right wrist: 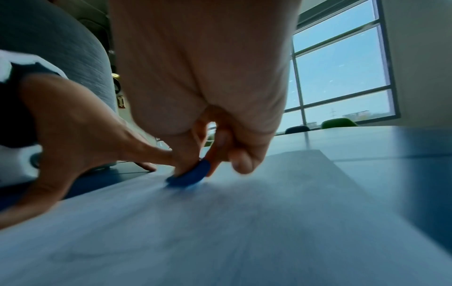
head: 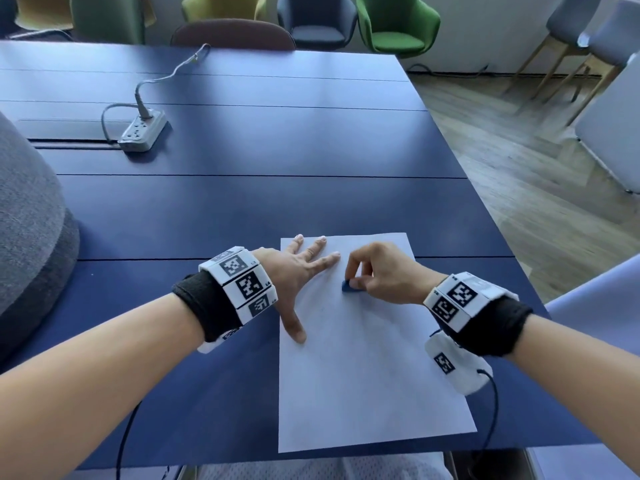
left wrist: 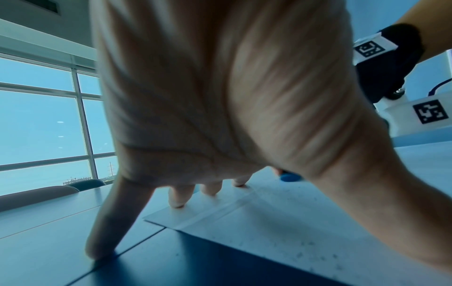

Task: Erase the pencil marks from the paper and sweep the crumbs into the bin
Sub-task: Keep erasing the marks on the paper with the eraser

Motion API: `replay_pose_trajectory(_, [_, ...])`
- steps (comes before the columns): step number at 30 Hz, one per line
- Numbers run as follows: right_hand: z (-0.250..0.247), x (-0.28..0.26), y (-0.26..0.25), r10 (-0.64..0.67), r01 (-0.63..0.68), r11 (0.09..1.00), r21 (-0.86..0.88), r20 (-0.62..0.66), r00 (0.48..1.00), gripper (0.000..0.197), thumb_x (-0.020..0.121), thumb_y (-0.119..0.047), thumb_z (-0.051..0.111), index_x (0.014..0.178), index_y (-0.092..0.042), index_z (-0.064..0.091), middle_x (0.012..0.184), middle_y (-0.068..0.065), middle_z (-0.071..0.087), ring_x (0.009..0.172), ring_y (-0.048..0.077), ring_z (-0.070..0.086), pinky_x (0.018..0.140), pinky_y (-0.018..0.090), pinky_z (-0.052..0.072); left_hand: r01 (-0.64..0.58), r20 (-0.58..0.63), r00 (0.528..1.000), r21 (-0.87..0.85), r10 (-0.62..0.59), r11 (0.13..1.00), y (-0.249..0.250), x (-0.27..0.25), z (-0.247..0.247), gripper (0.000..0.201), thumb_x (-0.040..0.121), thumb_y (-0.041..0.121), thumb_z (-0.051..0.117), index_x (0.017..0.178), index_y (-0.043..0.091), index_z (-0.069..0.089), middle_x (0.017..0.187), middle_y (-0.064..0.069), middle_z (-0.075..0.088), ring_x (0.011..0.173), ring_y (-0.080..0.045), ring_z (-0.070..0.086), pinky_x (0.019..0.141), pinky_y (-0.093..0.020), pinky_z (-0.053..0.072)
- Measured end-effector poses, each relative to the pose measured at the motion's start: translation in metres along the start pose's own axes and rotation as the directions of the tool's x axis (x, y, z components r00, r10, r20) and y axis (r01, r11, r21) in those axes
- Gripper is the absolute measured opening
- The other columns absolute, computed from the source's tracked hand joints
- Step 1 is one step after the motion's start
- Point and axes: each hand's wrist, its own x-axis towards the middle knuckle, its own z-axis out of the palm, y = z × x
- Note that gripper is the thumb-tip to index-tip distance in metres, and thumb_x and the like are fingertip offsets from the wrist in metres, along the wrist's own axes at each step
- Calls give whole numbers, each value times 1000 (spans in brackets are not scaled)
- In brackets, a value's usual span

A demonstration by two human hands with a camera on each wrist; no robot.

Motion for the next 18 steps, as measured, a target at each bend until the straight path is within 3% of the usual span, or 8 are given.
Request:
replay_pose_trajectory(2, [4,0,0,4,-3,1000,13,-93,996,3,84,-15,68,81,-16,69,65,-11,52,60,5,50,62,24,39,-6,-4,1000,-7,6,1000,-1,0,1,148,50,66,85,145,45,-27,154,14,-35,145,-22,-27,107,-66,28])
replay_pose_trajectory(6, [8,-14,-4,-21,22,1000,-3,139,990,8,83,-15,69,78,-22,68,63,-10,54,56,4,49,54,16,37,0,-15,1000,-4,0,1000,-1,0,2,148,50,67,85,145,46,-26,155,15,-34,145,-22,-26,108,-66,29])
replay_pose_trajectory(7, [7,-12,-5,-14,16,1000,-15,141,990,7,82,-15,69,79,-22,68,64,-10,55,56,4,49,53,14,37,0,-12,1000,-8,0,1000,-1,0,2,148,50,66,85,145,46,-27,154,15,-34,145,-22,-27,108,-66,29])
replay_pose_trajectory(11, [5,-3,-7,8,-8,1000,-2,-40,999,3,82,-16,69,81,-18,70,67,-11,54,59,2,50,57,16,37,-11,-7,1000,-26,11,1000,-2,1,1,148,50,66,85,144,47,-27,154,16,-35,145,-21,-28,108,-66,28])
replay_pose_trajectory(15, [12,-16,-12,-37,37,999,0,205,978,7,81,-14,71,79,-21,72,61,-11,54,49,0,47,46,8,35,0,-9,1000,-19,0,1000,-1,0,2,147,50,65,86,144,47,-26,154,17,-35,145,-20,-28,108,-64,29])
replay_pose_trajectory(16, [10,-14,-12,-34,36,999,-8,202,979,8,80,-13,71,78,-21,72,61,-11,54,48,0,47,46,8,35,-2,-7,1000,-22,2,1000,-1,0,2,147,50,64,86,145,47,-26,153,17,-36,145,-20,-28,108,-65,28])
replay_pose_trajectory(18, [4,-4,-9,-15,15,1000,-8,67,998,6,80,-13,71,77,-19,72,62,-11,54,52,1,49,52,11,39,-12,-2,1000,-32,12,999,-1,-1,1,147,51,64,86,145,47,-26,153,16,-36,145,-21,-28,109,-66,25])
